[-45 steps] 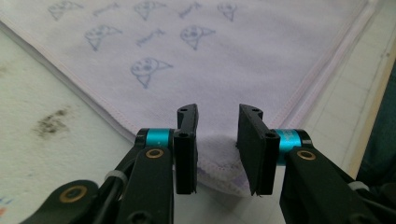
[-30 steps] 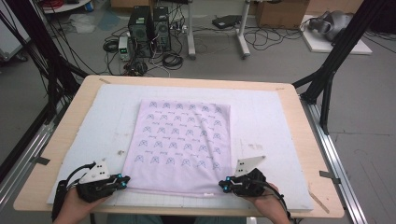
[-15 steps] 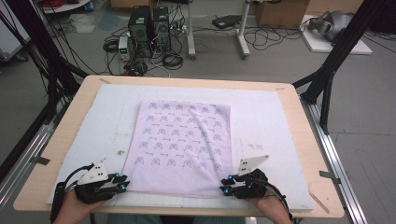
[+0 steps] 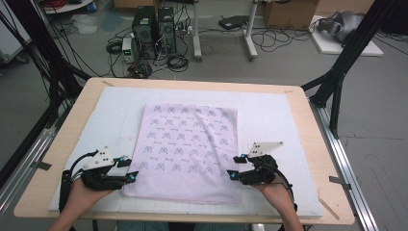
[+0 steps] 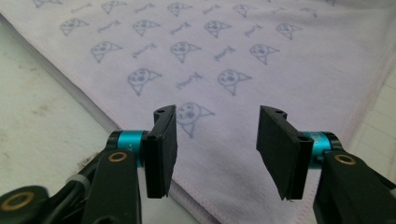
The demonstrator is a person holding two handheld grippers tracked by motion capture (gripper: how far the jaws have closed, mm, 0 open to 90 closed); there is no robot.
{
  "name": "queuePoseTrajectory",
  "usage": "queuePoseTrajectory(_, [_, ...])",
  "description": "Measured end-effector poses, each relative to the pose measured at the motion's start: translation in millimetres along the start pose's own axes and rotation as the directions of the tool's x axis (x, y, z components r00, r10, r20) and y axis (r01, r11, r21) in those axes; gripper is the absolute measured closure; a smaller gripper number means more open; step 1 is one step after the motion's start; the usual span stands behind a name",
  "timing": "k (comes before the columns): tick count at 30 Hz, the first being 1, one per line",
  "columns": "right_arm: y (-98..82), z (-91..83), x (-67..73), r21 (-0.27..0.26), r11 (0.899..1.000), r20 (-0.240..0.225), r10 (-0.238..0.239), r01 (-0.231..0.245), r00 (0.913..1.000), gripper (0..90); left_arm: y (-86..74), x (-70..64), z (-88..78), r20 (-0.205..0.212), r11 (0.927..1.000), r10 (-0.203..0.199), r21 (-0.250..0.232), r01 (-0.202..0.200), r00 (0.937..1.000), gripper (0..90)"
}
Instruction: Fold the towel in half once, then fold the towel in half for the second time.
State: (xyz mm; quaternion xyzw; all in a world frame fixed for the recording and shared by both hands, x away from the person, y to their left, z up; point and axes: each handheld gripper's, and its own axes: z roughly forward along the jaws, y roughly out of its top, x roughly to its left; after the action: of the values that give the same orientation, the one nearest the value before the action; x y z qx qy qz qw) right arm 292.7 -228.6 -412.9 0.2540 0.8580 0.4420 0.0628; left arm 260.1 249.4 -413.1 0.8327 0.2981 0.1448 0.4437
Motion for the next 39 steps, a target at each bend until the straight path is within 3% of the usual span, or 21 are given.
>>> queuePoseTrajectory(10, [23.0, -2.8, -19.8, -0.025, 1.0, 0.042, 0.01, -0.009, 0.9991, 35.7, 26.1, 16.4, 3.0, -0.023, 0.9993, -0.018, -0.035, 0.017, 0.9996, 39.0])
queuePoseTrajectory(28, [27.6, -4.5, -30.5, -0.01, 1.0, 0.062, 0.0, 0.0, 0.9981, 35.6, 38.1, 30.8, 7.8, -0.032, 0.9995, -0.02, -0.024, 0.019, 0.9993, 39.0])
queuePoseTrajectory(39, [49.0, -7.8, -43.9, 0.015, 1.0, 0.09, -0.026, 0.025, 0.9956, 34.9, 51.4, 46.6, 8.8, -0.061, 0.9984, -0.044, -0.037, 0.042, 0.9971, 39.6])
